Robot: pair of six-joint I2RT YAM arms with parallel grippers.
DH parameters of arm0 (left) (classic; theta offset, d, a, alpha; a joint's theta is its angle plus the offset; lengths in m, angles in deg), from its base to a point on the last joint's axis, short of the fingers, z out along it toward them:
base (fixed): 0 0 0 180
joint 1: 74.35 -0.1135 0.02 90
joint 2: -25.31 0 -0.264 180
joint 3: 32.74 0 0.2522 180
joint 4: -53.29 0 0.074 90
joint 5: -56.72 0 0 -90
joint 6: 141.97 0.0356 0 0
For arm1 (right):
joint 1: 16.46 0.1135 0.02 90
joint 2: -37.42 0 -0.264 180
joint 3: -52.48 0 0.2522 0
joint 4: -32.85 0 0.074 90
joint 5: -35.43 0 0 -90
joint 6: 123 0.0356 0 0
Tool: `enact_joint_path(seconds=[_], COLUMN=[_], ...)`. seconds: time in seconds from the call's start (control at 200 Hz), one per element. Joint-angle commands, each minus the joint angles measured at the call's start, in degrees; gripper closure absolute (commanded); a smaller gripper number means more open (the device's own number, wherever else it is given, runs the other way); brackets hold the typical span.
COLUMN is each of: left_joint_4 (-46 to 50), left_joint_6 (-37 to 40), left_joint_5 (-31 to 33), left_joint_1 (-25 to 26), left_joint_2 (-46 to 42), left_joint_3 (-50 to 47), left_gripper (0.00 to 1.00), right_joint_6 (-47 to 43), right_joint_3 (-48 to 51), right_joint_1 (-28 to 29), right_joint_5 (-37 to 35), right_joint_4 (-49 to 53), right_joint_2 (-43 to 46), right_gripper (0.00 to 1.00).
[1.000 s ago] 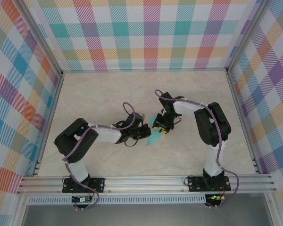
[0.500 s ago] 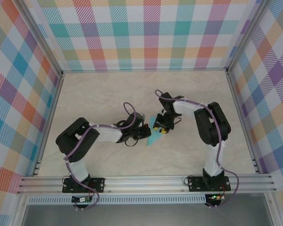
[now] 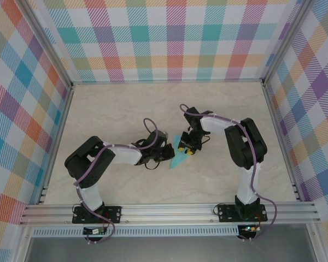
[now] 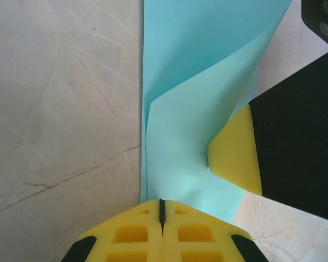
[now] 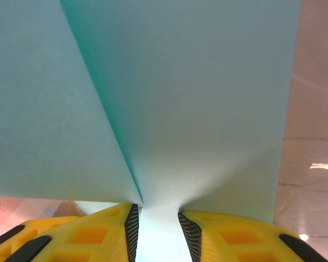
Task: Fold a paper plane with a square sheet of paper (pick it up from the middle)
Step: Fourth fold the wing at the center of the table.
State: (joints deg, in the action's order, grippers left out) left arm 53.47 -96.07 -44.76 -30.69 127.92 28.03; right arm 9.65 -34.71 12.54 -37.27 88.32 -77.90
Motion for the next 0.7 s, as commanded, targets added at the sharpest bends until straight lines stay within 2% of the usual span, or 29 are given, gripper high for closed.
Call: enact_joint_path(seconds=[0.0,0.375,0.465,0.695], left_joint_4=[1.8,4.7,6.0,8.6], left_joint_6=[0.7,1.4,1.9,2.6], left_joint_5=[0.7,0.2,0.0,-0.7], left_joint_1=[-0.6,-0.6,-0.6,-0.6], left_joint_2=[0.9,1.7,1.9,2.4], left_joint_3=[1.1,1.1,1.1,1.8], left_gripper=[1.00,1.00,1.00,1.00], right_joint_6=[0.2,-0.1,-0.6,-2.6], right_joint_3=[5.7,4.8,3.3,0.4], right_joint_1=[1.2,1.2,1.2,1.2], right_joint_5=[-11.9,-8.0,-5.5,-2.2], right_joint_4=[0.9,-0.1,-0.7,-3.5], right_joint_2=[-11.1,-8.2,-4.8,8.3], right_gripper=[0.67,0.67,0.69,0.67])
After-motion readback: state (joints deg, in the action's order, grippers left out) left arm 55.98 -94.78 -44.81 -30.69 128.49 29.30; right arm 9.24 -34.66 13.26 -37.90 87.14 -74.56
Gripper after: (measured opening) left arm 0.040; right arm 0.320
